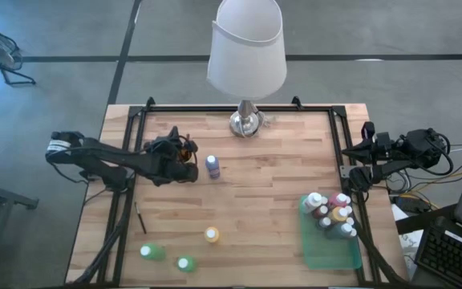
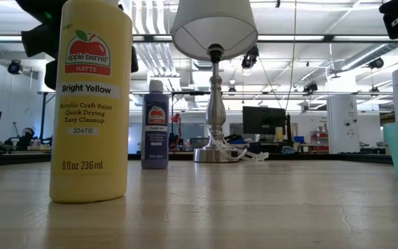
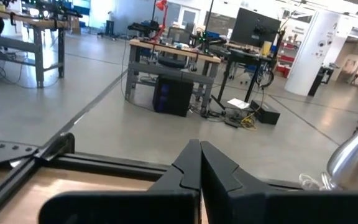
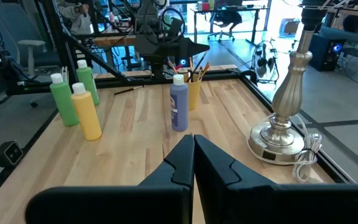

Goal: Pick & Place Paint Supplies
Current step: Put the silver paint brush into the yellow cup

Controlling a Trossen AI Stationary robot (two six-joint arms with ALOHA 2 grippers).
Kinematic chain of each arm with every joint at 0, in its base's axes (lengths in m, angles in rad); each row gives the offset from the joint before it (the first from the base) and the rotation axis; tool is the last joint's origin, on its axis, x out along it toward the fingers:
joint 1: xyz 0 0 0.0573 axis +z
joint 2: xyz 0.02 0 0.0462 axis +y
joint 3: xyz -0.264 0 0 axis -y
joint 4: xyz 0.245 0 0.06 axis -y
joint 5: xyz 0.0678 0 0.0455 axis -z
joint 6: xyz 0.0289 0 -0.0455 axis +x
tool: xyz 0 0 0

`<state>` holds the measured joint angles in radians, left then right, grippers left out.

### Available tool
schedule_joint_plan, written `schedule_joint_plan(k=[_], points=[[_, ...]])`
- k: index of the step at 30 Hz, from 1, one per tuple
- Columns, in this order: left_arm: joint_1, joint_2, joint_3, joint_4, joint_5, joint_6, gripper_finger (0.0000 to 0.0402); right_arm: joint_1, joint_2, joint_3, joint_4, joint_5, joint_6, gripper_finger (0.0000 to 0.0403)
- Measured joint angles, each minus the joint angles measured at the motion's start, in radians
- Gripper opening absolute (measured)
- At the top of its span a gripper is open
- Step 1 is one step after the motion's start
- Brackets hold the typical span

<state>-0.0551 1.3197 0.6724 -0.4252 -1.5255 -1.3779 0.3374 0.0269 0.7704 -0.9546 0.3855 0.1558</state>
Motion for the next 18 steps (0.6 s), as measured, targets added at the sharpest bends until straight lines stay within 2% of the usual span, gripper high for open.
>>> schedule_joint_plan(k=[13, 18], points=[[0.0, 0.0, -0.031, 0.111, 0.061, 0.114, 0.0001, 0.0, 0.0, 0.0, 0.0, 0.0, 0.0, 0.0008], [0.002, 0.0, -0.031, 0.118, 0.125, 0.115, 0.0016, 0.0, 0.0, 0.0, 0.0, 0.0, 0.0, 0.0008]])
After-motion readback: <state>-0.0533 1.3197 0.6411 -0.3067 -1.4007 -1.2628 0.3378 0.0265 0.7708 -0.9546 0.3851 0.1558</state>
